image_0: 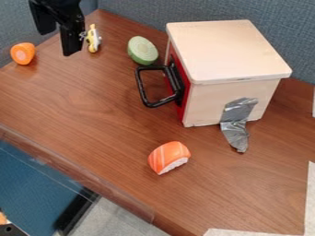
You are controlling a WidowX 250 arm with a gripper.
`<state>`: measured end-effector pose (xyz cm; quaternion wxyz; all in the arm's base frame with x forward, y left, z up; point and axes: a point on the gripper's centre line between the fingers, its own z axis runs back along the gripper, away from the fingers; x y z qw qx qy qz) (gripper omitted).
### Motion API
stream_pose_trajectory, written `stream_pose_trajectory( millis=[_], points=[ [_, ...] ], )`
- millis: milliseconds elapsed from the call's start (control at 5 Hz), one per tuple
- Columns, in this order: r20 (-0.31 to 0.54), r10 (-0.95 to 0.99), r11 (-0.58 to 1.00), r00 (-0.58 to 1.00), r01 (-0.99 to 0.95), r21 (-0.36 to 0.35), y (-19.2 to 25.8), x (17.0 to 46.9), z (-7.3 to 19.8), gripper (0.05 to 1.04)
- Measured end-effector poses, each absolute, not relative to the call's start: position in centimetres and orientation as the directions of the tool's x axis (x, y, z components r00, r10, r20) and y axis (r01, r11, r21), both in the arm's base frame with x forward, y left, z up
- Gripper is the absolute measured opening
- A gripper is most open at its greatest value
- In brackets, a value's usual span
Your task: Open the drawer
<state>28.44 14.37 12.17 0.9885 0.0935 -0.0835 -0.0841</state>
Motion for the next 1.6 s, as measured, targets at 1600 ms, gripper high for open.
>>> stream_pose_trajectory(
  millis=[1600],
  points=[
    [0.150, 0.602, 0.797, 0.784, -0.601, -0.053, 6.5, 33.4, 5.7, 0.999]
  ],
)
